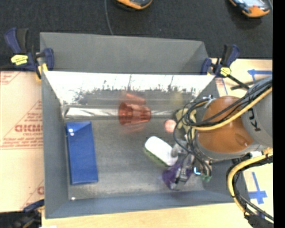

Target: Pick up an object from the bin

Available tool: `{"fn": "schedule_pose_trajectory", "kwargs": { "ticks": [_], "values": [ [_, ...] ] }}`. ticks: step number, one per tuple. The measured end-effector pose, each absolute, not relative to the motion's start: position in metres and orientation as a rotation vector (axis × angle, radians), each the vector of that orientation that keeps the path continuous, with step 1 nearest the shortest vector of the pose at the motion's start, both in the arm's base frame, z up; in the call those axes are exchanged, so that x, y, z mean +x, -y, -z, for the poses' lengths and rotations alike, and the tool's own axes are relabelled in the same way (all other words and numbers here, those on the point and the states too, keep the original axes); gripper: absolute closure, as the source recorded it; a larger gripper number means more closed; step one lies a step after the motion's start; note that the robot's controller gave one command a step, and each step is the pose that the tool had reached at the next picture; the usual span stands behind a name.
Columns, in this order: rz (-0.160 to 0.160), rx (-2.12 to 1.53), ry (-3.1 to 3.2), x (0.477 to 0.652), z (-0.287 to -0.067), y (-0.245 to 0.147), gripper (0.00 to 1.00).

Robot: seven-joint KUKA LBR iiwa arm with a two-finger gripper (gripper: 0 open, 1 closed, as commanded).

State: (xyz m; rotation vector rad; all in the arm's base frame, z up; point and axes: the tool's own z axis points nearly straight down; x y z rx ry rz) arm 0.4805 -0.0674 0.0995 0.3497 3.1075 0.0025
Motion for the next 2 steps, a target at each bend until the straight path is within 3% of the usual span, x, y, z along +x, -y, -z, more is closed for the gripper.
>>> {"fn": "schedule_pose_trajectory", "kwargs": {
  "ticks": [1, 2],
  "values": [
    [-0.006, 0.489, -3.103, 0.4771, -0.0850, 0.0690, 0.00],
    [-0.003, 0.383, -3.109, 0.4785, -0.0821, 0.0701, 0.00]
  ]
}}
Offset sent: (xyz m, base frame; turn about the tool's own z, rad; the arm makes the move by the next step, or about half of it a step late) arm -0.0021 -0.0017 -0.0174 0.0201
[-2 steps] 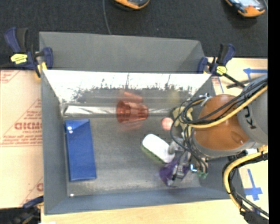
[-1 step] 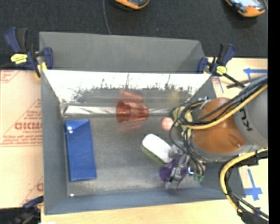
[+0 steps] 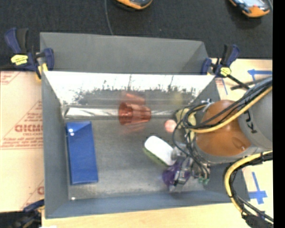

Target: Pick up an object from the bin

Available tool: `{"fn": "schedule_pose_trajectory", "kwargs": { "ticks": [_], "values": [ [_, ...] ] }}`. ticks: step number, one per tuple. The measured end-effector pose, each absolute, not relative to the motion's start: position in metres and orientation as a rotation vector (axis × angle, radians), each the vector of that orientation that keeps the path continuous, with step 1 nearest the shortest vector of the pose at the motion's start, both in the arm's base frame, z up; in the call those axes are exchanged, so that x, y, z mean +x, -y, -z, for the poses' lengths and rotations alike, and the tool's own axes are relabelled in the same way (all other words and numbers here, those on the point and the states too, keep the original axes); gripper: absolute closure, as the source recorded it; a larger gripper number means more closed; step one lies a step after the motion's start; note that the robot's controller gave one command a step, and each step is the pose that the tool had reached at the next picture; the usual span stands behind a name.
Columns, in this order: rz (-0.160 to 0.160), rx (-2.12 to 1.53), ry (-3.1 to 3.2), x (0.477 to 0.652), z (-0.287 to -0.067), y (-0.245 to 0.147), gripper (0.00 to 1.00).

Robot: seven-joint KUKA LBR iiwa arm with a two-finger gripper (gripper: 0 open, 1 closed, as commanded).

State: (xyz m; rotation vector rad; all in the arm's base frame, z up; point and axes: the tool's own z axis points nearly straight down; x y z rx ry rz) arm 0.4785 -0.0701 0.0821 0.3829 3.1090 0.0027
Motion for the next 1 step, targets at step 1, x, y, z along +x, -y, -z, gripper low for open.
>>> {"fn": "schedule_pose_trajectory", "kwargs": {
  "ticks": [1],
  "values": [
    [-0.003, 0.400, -3.110, 0.4764, -0.0799, 0.0748, 0.00]
  ]
}}
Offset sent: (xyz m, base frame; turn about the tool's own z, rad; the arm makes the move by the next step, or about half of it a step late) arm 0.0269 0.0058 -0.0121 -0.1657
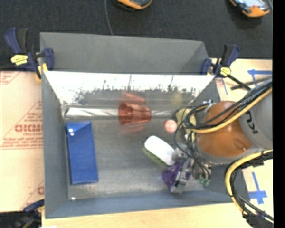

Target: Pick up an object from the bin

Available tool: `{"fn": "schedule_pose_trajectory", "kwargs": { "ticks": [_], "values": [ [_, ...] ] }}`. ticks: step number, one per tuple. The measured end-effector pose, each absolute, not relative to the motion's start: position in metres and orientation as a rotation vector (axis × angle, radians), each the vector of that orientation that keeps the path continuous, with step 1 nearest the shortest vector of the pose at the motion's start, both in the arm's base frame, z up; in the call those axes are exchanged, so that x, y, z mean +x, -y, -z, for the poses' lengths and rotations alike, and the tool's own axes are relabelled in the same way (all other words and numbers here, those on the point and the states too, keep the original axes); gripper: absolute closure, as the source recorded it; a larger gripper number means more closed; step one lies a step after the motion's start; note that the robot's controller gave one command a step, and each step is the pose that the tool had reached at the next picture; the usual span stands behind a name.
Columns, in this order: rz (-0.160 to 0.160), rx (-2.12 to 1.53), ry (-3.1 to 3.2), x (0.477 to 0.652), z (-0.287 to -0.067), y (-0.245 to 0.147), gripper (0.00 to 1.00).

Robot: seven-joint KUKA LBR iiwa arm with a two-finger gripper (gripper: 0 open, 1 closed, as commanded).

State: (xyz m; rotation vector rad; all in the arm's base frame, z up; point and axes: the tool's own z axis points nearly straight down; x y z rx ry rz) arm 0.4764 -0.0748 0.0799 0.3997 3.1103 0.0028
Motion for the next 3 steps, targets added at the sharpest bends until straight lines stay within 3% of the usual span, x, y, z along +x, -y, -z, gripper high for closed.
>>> {"fn": "schedule_pose_trajectory", "kwargs": {
  "ticks": [1, 2, 3],
  "values": [
    [-0.001, 0.126, -3.135, 0.506, -0.073, 0.067, 0.00],
    [-0.002, 0.245, -3.124, 0.489, -0.088, 0.073, 1.00],
    [-0.003, 0.246, -3.124, 0.489, -0.088, 0.073, 1.00]
  ]
}}
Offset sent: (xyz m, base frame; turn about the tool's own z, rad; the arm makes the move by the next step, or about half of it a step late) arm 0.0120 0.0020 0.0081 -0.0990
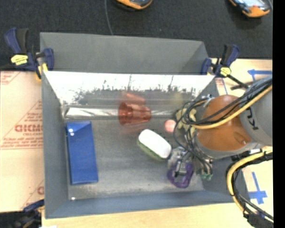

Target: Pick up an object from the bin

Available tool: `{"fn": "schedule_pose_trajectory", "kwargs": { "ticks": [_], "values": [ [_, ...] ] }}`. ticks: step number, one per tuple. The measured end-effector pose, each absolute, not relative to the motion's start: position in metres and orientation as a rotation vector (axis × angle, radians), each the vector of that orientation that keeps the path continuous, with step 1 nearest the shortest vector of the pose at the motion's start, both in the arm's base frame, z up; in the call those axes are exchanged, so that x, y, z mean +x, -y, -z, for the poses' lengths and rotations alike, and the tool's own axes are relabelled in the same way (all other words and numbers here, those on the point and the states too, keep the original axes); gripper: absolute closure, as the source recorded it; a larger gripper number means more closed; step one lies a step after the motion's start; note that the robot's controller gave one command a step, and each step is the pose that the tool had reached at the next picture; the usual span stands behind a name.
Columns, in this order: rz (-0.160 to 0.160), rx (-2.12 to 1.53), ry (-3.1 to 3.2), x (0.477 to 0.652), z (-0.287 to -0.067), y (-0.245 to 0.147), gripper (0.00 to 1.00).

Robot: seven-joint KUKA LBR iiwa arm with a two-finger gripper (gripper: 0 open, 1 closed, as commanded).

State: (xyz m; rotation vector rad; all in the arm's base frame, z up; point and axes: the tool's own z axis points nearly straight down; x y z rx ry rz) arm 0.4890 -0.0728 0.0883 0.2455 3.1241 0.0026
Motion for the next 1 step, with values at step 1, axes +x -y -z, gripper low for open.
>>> {"fn": "schedule_pose_trajectory", "kwargs": {
  "ticks": [1],
  "values": [
    [-0.004, 0.250, -3.127, 0.4895, -0.1632, 0.0714, 1.00]
  ]
}}
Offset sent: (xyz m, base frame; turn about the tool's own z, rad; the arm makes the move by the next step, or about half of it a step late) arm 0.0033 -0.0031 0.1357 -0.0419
